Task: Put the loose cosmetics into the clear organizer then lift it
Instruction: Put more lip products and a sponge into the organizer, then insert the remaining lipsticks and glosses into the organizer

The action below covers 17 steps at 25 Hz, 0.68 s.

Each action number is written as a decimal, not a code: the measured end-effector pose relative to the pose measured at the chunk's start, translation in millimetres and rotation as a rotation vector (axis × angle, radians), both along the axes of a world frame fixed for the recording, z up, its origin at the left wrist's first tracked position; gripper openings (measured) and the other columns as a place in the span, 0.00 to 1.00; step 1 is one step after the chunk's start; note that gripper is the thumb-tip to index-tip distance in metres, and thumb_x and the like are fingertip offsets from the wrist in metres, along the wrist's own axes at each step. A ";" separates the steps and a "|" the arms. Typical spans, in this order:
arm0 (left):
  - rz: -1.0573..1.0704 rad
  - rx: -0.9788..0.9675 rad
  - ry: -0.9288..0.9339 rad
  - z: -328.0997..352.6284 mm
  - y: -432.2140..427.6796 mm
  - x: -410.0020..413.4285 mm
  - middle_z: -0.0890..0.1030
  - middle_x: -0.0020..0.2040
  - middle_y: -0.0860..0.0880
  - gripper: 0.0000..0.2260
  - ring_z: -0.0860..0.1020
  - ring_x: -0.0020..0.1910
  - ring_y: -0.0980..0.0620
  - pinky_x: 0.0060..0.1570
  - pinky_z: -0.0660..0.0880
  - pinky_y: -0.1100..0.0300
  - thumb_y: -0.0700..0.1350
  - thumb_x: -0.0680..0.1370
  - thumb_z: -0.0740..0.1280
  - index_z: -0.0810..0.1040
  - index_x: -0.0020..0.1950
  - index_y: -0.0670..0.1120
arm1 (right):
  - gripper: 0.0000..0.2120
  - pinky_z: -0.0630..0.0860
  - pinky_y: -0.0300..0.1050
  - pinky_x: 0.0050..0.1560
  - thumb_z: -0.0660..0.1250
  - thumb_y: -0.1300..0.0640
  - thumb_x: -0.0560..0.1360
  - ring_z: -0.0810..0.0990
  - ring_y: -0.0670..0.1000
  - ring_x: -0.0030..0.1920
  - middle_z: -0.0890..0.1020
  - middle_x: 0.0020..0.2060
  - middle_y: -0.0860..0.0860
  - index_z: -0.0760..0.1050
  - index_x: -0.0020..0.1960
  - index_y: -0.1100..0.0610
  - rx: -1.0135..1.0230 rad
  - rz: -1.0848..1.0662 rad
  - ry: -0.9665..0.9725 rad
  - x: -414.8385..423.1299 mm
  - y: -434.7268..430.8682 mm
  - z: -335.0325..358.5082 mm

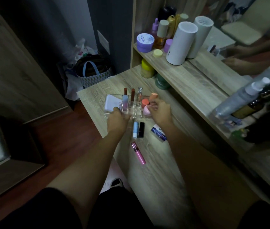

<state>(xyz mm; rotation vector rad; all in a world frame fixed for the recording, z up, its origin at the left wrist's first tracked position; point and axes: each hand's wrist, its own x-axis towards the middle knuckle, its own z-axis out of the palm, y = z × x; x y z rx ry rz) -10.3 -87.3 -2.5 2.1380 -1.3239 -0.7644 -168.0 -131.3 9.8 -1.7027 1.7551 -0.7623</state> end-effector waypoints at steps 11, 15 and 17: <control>0.022 0.294 0.095 -36.8 83.1 -40.0 0.83 0.43 0.38 0.18 0.81 0.45 0.40 0.40 0.74 0.55 0.54 0.69 0.72 0.80 0.43 0.38 | 0.14 0.76 0.46 0.56 0.69 0.60 0.74 0.80 0.57 0.55 0.82 0.56 0.59 0.78 0.59 0.60 0.339 0.044 0.306 -57.3 40.0 -40.4; 0.093 0.307 0.159 -34.4 82.2 -39.7 0.84 0.42 0.38 0.15 0.82 0.43 0.42 0.38 0.73 0.58 0.50 0.66 0.74 0.83 0.42 0.38 | 0.15 0.75 0.44 0.53 0.71 0.62 0.71 0.81 0.57 0.53 0.83 0.54 0.60 0.79 0.58 0.62 0.312 0.078 0.300 -60.3 37.9 -40.4; 0.106 0.289 0.183 -29.6 80.9 -34.4 0.84 0.41 0.39 0.15 0.82 0.42 0.43 0.39 0.76 0.57 0.50 0.64 0.75 0.82 0.41 0.38 | 0.14 0.73 0.39 0.45 0.72 0.62 0.71 0.81 0.54 0.47 0.84 0.51 0.59 0.80 0.56 0.62 0.256 0.084 0.276 -60.8 37.7 -36.5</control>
